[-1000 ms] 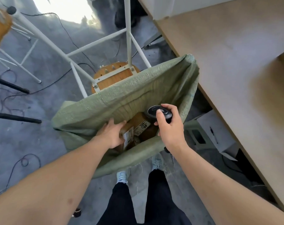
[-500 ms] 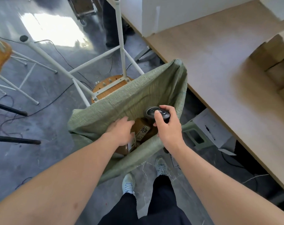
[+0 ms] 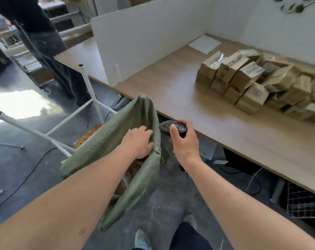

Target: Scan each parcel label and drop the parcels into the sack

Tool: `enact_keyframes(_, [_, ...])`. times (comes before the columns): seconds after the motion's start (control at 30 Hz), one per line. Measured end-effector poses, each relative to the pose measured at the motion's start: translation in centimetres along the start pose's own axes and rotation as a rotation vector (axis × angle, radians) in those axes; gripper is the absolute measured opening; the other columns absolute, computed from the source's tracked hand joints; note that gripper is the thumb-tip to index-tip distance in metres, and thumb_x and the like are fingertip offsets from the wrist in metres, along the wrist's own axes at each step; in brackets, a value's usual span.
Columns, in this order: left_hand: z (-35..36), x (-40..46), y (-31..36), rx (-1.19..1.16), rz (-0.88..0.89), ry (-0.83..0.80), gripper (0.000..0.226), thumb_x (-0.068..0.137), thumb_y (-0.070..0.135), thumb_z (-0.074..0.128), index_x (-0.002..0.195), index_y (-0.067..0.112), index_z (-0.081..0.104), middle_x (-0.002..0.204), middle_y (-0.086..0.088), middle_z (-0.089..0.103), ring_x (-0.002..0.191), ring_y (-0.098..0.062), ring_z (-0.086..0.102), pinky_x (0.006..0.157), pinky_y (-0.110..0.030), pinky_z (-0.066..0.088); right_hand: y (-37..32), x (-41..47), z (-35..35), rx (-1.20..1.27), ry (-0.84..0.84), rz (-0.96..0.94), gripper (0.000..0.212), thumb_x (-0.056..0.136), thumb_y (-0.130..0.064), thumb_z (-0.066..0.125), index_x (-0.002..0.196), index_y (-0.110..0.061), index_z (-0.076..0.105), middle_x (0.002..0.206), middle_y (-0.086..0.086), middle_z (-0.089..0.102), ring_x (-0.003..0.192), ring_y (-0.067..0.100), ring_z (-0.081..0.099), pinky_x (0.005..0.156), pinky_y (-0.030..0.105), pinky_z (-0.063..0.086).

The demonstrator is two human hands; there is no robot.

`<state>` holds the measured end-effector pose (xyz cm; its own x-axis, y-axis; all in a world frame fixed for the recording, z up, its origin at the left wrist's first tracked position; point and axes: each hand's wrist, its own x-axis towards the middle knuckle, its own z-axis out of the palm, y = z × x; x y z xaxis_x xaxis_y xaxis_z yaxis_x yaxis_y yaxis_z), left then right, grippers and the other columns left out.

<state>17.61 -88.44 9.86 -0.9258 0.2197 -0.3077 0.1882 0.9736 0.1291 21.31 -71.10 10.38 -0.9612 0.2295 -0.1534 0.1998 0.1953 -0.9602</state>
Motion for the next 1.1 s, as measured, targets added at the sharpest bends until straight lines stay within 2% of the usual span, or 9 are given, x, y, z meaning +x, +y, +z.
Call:
enact_keyframes(0.1, [-3.0,0.5,4.4,0.010,0.071,0.041,0.061,0.105,0.044,0.051,0.161,0.023,0.038,0.161,-0.007,0.041,0.144,-0.035,0.045,0.120,-0.048,0.035,-1.5,0.0,-4.2,0.012,0.082,-0.042,0.038,0.080,-0.073,0.059,0.111,-0.051,0.058,0.107,-0.015,0.072,0.096,0.021,0.076,0.086,0.058,0.063])
enact_keyframes(0.23, [-6.1,1.7,11.4,0.031,0.172,0.103,0.052,0.104,0.041,0.052,0.151,0.020,0.048,0.149,-0.006,0.051,0.133,-0.035,0.052,0.111,-0.045,0.042,-3.0,0.5,-11.2,0.019,0.165,-0.101,0.039,0.086,-0.065,0.061,0.118,-0.045,0.059,0.109,-0.016,0.070,0.101,0.019,0.074,0.094,0.053,0.061])
enact_keyframes(0.3, [-7.4,2.5,15.5,0.025,0.215,0.136,0.050,0.103,0.040,0.053,0.149,0.019,0.050,0.147,-0.005,0.052,0.131,-0.034,0.053,0.110,-0.046,0.044,-3.3,0.8,-15.0,0.022,0.185,-0.118,0.040,0.082,-0.068,0.058,0.116,-0.048,0.058,0.110,-0.016,0.070,0.100,0.022,0.075,0.092,0.055,0.062])
enact_keyframes(0.43, [-9.3,3.9,24.3,-0.010,0.309,0.194,0.056,0.104,0.038,0.056,0.156,0.021,0.044,0.156,-0.002,0.046,0.139,-0.030,0.049,0.112,-0.043,0.043,-3.2,1.6,-23.1,0.031,0.234,-0.145,0.027,0.084,-0.065,0.058,0.109,-0.057,0.055,0.111,-0.014,0.070,0.098,0.020,0.075,0.082,0.058,0.065])
enact_keyframes(0.57, [-10.1,5.3,33.1,-0.035,0.377,0.231,0.056,0.103,0.035,0.060,0.156,0.022,0.046,0.157,-0.001,0.044,0.140,-0.028,0.048,0.113,-0.044,0.045,-2.3,2.4,-31.1,0.030,0.298,-0.169,0.024,0.092,-0.056,0.061,0.114,-0.052,0.055,0.111,-0.012,0.071,0.098,0.021,0.075,0.078,0.053,0.066])
enact_keyframes(0.67, [-10.4,6.8,39.2,-0.031,0.434,0.233,0.052,0.101,0.034,0.063,0.151,0.025,0.050,0.152,0.001,0.049,0.134,-0.027,0.052,0.108,-0.046,0.050,-1.4,3.2,-36.7,0.037,0.343,-0.163,0.020,0.097,-0.051,0.063,0.114,-0.050,0.055,0.111,-0.011,0.071,0.099,0.022,0.075,0.077,0.051,0.066])
enact_keyframes(0.77, [-10.6,8.8,44.8,-0.021,0.501,0.242,0.051,0.100,0.032,0.064,0.149,0.025,0.052,0.151,0.001,0.051,0.130,-0.026,0.055,0.104,-0.044,0.053,-0.5,4.6,-41.7,0.040,0.409,-0.132,0.022,0.090,-0.058,0.062,0.111,-0.053,0.056,0.111,-0.010,0.071,0.097,0.022,0.074,0.078,0.054,0.065])
enact_keyframes(0.9, [-10.8,13.1,51.5,0.021,0.597,0.238,0.048,0.100,0.034,0.063,0.146,0.023,0.054,0.141,-0.001,0.055,0.125,-0.027,0.058,0.096,-0.041,0.055,0.7,7.4,-47.6,0.027,0.499,-0.085,0.041,0.085,-0.066,0.058,0.121,-0.048,0.057,0.114,-0.010,0.070,0.100,0.023,0.074,0.081,0.058,0.065])
enact_keyframes(1.1, [-10.2,21.9,60.5,0.041,0.697,0.197,0.049,0.101,0.034,0.062,0.147,0.021,0.053,0.144,-0.003,0.054,0.125,-0.028,0.058,0.097,-0.039,0.052,3.3,14.5,-55.0,0.032,0.668,-0.003,0.032,0.082,-0.067,0.060,0.111,-0.053,0.059,0.105,-0.013,0.074,0.095,0.019,0.076,0.079,0.059,0.064])
